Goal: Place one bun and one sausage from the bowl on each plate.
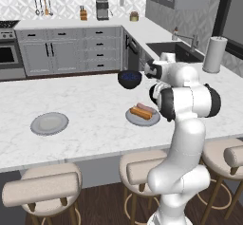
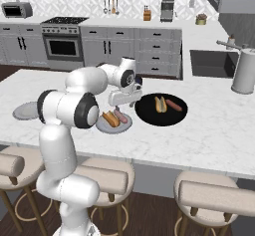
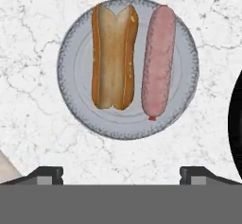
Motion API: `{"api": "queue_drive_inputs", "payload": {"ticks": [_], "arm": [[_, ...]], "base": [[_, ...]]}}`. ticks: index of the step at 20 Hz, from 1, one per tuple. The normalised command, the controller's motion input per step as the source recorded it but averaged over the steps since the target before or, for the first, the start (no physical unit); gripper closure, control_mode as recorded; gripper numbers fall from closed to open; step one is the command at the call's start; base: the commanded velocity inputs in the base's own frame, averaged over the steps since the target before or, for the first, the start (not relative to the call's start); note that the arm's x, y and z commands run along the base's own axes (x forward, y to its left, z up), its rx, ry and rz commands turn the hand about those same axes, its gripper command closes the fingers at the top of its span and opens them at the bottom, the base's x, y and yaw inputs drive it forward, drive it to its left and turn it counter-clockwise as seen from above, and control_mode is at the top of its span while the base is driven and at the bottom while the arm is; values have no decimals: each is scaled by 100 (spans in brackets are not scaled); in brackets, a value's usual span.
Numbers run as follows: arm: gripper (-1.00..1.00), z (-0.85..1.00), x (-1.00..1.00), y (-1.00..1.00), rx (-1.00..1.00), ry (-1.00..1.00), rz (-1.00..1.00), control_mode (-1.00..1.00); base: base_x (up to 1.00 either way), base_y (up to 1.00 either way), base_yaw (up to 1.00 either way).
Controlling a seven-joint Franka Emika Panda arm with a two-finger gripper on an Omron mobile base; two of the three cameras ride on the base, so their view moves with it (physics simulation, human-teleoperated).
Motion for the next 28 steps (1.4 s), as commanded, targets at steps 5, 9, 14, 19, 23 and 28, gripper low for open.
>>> {"api": "queue_drive_inputs", "payload": {"ticks": [5,9,14,19,23,28], "arm": [[-100,55,-41,-51,-1,-2,-18,-100],[-100,46,-23,-51,0,0,-23,-100],[-100,27,0,-66,0,0,-19,-100],[-100,11,7,-64,0,-1,-17,-100],[-100,-41,61,-18,-2,0,-8,-100],[-100,-69,98,-1,-2,0,-4,-100]], "base": [[0,0,0],[0,0,0],[0,0,0],[0,0,0],[0,0,0],[0,0,0]]}}
